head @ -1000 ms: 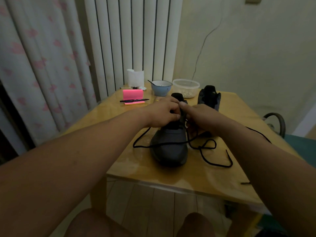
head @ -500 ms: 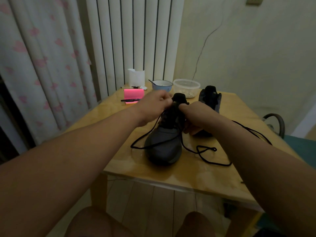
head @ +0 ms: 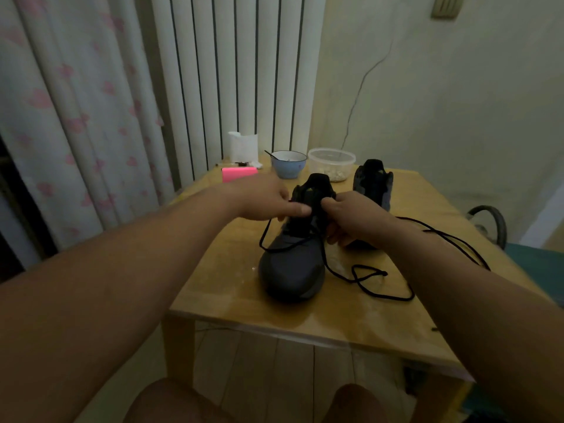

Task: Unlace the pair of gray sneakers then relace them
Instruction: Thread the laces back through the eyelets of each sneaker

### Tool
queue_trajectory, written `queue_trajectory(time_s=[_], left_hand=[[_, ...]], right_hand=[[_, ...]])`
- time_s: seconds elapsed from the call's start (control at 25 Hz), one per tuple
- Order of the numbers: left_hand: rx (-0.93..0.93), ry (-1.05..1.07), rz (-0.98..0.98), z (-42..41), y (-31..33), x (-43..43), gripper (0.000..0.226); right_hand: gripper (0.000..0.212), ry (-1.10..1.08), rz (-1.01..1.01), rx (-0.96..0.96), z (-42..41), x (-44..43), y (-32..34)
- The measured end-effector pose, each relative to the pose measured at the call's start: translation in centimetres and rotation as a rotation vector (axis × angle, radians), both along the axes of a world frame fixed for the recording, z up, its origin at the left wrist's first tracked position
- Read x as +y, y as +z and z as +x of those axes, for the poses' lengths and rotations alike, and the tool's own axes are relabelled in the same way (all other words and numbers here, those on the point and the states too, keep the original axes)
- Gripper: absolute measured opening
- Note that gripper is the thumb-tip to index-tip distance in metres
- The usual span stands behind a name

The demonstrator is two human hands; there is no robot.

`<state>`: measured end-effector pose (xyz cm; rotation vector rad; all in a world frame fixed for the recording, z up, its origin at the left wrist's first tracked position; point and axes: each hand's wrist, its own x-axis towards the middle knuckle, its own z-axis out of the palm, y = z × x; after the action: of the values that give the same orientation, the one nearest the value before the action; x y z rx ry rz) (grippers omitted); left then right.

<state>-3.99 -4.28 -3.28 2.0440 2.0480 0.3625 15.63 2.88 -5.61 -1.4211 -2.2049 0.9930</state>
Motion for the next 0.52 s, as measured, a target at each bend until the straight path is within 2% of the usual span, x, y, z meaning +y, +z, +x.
queue_trajectory(time_s=[0.04,0.12,0.2,0.24,0.28,0.32,0.36,0.4,0.44,0.52], left_hand=[[-0.01,-0.024,-0.03,0.5,0.2,0.0,0.044],[-0.169,-0.044,0.001,0.8,0.1,0.2,0.033],[-0.411,0.0,0.174,1.1,-0.2,0.6,0.028],[-0.636,0.052,0.297,1.0,-0.2,1.1,0.025],[-0.967,0.121,0.398,0.5,0.1,1.5,0.019],[-1.354,0.166,0.438,0.3,0.6,1.7,0.012],[-1.581,0.199,0.443,-0.2,1.1,1.7,0.006],[-1.556,0.214,0.45,-0.6,1.4,1.7,0.005],[-1.275,0.213,0.44,-0.9,1.4,1.7,0.008],[-0.523,0.095,0.3,-0.5,0.6,1.5,0.028]], right_hand=[[0.035,0.005,0.001,0.0,-0.1,0.1,0.0],[0.033,0.012,0.004,-0.005,0.0,0.2,0.1],[0.028,0.021,0.009,-0.01,0.3,0.5,0.1],[0.026,0.029,0.013,-0.012,0.4,0.5,0.1],[0.024,0.038,0.015,-0.015,0.6,0.5,0.1],[0.023,0.044,0.019,-0.014,0.7,0.6,0.0],[0.023,0.047,0.025,-0.012,0.8,0.6,-0.1],[0.024,0.046,0.031,-0.013,0.7,0.7,-0.2],[0.024,0.045,0.033,-0.012,0.7,0.7,-0.2],[0.025,0.055,0.037,-0.013,0.5,0.7,-0.2]])
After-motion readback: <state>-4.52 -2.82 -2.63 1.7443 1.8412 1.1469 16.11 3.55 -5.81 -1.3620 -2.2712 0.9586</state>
